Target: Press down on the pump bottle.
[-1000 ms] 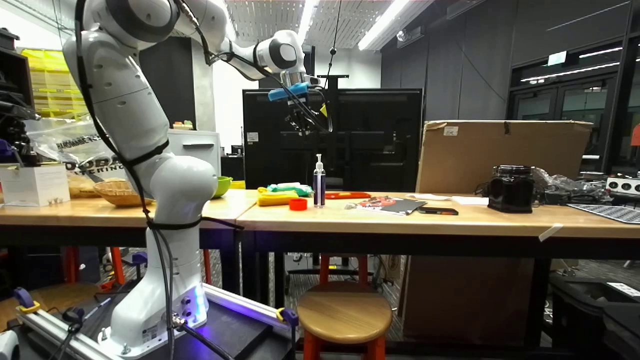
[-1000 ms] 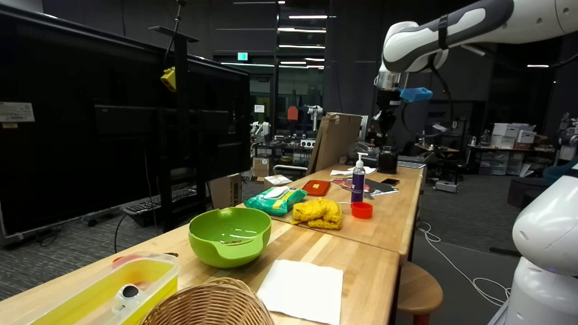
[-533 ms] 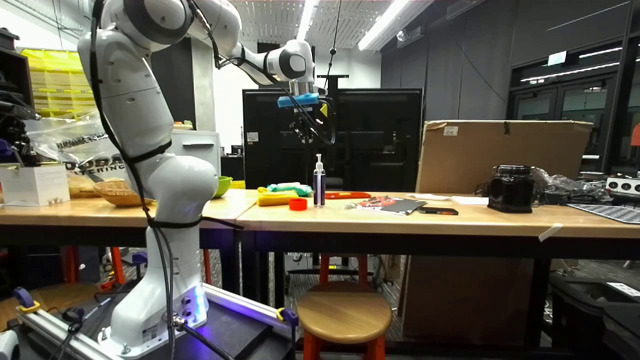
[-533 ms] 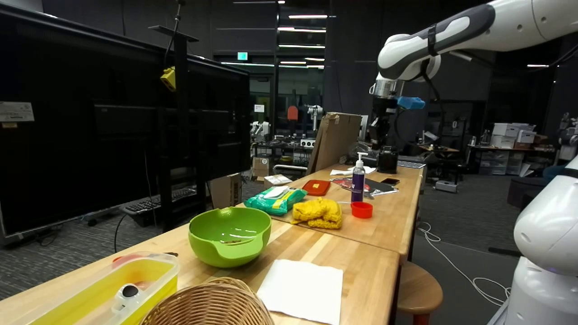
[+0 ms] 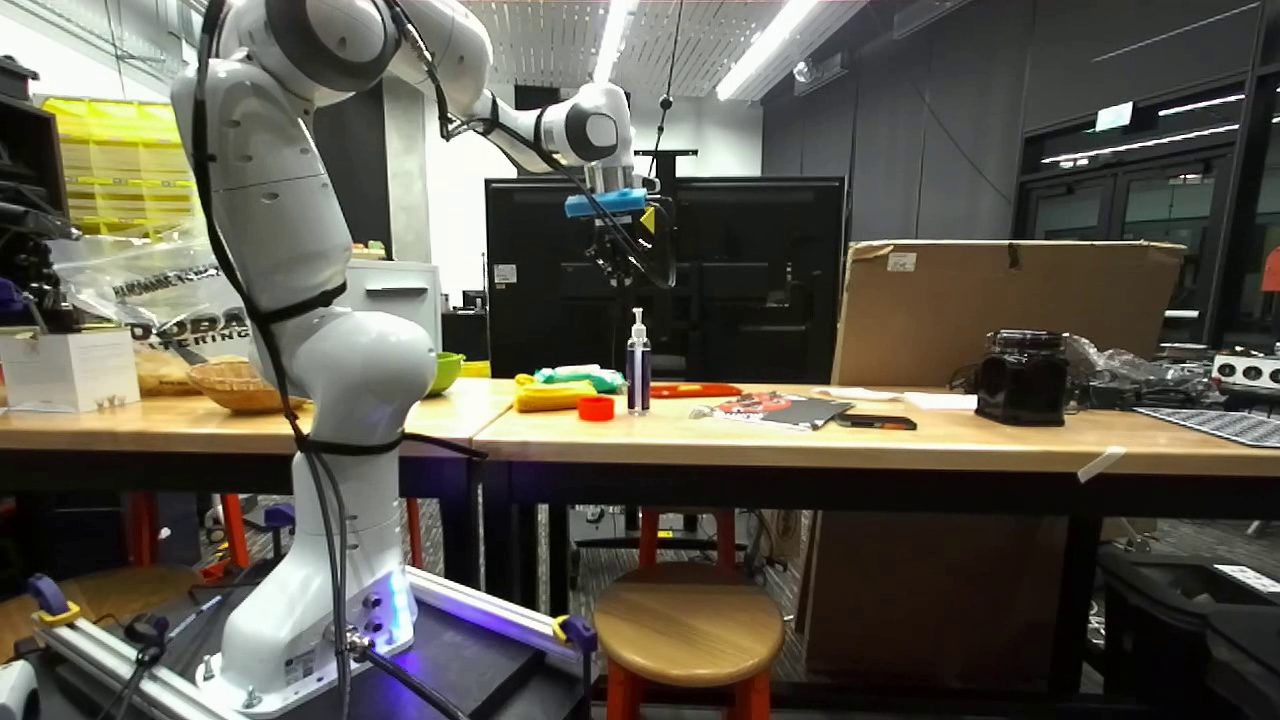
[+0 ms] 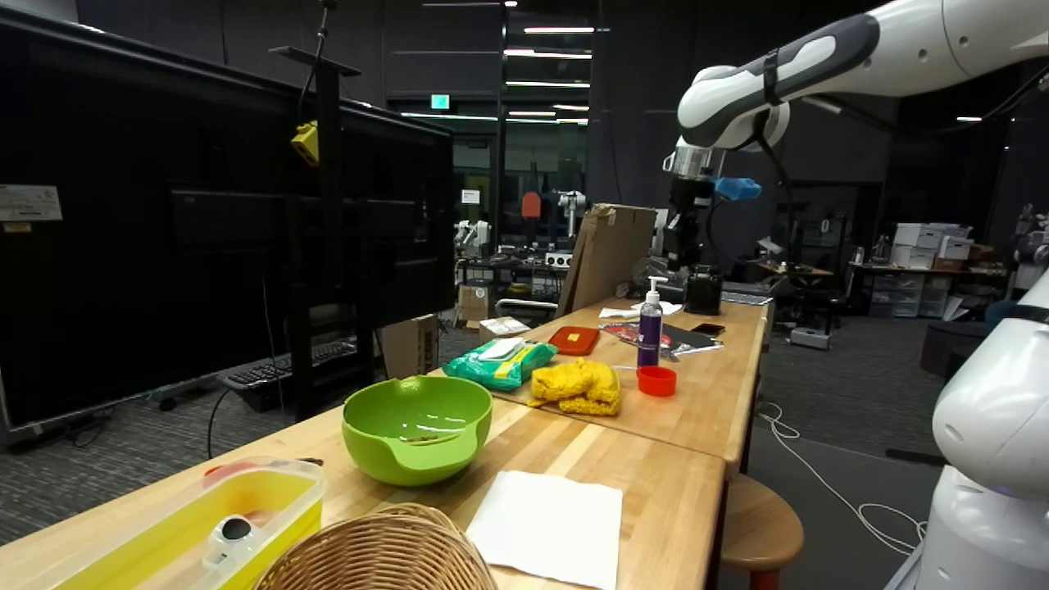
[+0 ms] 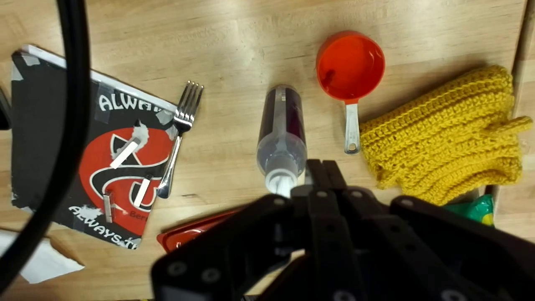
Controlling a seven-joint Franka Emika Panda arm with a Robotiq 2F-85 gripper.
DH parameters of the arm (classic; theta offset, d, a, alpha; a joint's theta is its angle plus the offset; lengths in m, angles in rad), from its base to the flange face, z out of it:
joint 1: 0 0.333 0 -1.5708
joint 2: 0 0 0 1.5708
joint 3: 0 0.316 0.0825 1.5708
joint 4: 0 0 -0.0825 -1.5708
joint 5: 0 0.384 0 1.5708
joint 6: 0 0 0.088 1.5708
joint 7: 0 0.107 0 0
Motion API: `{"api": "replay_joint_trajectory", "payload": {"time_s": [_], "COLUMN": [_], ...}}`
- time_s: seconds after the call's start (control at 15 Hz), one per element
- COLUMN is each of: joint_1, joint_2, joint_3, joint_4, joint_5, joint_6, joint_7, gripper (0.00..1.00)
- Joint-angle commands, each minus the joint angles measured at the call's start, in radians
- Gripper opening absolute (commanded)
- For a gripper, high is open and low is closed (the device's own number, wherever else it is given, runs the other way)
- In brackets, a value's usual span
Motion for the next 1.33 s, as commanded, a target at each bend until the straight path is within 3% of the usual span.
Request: {"api": "replay_joint_trajectory", "payload": {"time_s": [0.0, 1.27], "joint_1": [0.006, -0.007], "joint_2": [0.024, 0.124], "joint_3": [-0.010, -0.020], "joint_4": [0.040, 0.113], "joint_5": [0.016, 0.048], "joint_6": [-0.001, -0.001], "joint_7": [-0.039, -0.083], "gripper": [0.00, 0.00]}}
